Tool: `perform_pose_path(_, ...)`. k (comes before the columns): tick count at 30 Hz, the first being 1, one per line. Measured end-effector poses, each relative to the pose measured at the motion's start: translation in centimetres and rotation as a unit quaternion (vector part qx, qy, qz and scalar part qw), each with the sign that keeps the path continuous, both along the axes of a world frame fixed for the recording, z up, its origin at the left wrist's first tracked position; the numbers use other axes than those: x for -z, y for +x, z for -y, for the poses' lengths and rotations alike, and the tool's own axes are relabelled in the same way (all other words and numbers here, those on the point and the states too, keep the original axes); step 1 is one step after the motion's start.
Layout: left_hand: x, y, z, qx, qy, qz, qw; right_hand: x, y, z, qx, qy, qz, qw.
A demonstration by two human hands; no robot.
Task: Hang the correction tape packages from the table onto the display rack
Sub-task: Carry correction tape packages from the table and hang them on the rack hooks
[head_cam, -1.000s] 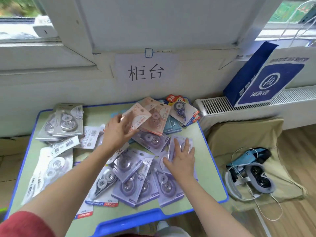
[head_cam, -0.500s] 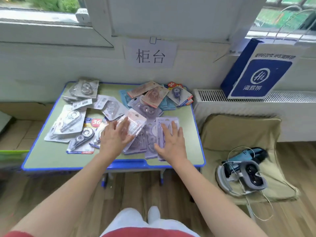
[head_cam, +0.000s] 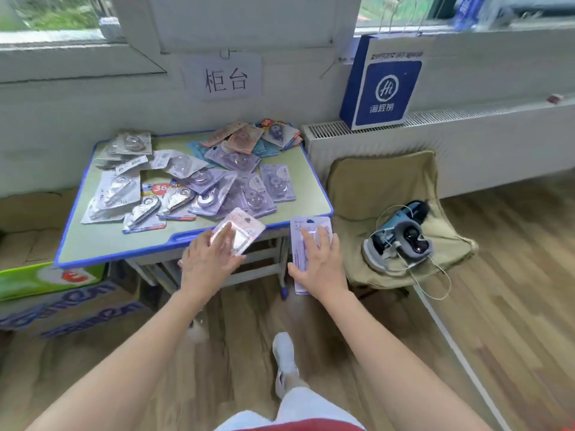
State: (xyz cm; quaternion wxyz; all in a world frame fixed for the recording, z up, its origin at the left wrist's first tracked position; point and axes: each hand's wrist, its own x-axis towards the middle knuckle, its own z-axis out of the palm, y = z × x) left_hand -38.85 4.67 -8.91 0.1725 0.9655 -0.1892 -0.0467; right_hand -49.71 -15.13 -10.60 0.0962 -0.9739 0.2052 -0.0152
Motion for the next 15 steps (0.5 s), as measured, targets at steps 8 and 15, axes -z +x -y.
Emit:
perform_pose_path(8,0.4,-13.7,0.5,0.117,-0.005,-0.026,0.993,1.0,-18.1,-3.0,0.123,0.017,-0.019,0.992)
perform_pose_path(15,-0.6,-24.9,7.7,0.236,-0.031,-0.045,0.970,1.0,-33.0,-0.4,0.260,0.063,0.005,0.963)
